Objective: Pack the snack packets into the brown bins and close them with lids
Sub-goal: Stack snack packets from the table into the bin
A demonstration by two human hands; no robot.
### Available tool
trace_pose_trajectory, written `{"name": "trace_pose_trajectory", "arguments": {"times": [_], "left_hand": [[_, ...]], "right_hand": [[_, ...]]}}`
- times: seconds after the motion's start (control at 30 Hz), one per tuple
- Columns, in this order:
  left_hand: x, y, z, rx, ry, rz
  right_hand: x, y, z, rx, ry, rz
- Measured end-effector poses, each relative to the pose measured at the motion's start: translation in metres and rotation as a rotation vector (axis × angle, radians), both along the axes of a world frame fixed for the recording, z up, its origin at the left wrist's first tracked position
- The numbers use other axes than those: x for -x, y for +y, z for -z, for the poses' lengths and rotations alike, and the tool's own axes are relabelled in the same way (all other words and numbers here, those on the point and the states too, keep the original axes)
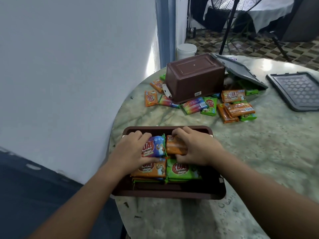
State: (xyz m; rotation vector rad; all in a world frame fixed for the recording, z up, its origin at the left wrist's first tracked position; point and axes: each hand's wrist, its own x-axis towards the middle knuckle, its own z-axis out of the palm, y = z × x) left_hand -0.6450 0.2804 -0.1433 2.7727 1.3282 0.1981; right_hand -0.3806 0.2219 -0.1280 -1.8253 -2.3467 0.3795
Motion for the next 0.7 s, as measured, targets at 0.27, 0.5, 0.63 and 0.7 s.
{"name": "trace_pose_trajectory", "arguments": {"times": [0.27, 0.5, 0.63, 0.7], "left_hand": [[0.0023, 0.0033, 0.0016, -0.024, 0.039, 0.063], [0.0026, 0.0018, 0.0022, -0.047, 0.016, 0.091], [0.0018, 0.0006, 0.0020, -0.055, 0.027, 0.096], [0.0015, -0.0001, 0.0019, -0.061, 0.035, 0.103]], "right_hand": [[-0.0003, 0.0013, 0.0042, 0.003, -0.024, -0.005], [0.0004, 0.0001, 0.0041, -0.012, -0.053, -0.019], [0.0012, -0.0006, 0.0016, -0.019, -0.060, -0.018], [0.0015, -0.0012, 0.0008, -0.017, -0.063, -0.015]]}}
